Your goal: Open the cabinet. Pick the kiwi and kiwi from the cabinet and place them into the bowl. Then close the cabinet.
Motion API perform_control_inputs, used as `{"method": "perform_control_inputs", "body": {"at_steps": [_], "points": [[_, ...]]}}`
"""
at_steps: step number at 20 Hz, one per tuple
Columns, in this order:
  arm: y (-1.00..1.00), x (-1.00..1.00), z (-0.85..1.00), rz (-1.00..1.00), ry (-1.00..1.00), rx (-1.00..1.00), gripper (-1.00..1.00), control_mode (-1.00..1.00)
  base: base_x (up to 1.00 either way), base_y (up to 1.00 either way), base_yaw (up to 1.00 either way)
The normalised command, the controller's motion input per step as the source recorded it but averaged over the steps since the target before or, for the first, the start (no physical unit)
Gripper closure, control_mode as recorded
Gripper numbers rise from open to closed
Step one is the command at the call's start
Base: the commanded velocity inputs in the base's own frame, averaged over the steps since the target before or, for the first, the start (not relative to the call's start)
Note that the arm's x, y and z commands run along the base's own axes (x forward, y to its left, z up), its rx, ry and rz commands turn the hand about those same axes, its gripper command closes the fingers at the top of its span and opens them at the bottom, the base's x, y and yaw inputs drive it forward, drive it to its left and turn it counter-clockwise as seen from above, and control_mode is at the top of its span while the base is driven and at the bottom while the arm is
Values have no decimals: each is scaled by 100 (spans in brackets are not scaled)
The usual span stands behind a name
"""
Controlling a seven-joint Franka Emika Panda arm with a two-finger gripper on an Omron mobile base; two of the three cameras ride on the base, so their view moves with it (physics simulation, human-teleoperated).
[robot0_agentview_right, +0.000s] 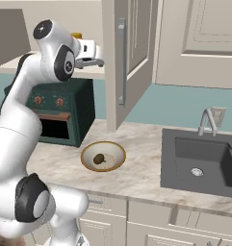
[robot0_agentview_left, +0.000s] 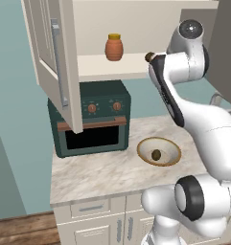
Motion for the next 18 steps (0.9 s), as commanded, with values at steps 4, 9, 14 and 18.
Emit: {"method": "perform_control_inputs", "body": {"at_steps": [4, 9, 14, 18], "points": [[0, 53, 3, -1, -3, 1, -100, -100, 0, 0, 0], [0, 61, 0, 0, 0, 0, -100, -100, 0, 0, 0], [0, 59, 0, 0, 0, 4, -100, -100, 0, 0, 0], [0, 43, 0, -3, 0, 12, -100, -100, 0, 0, 0]]}}
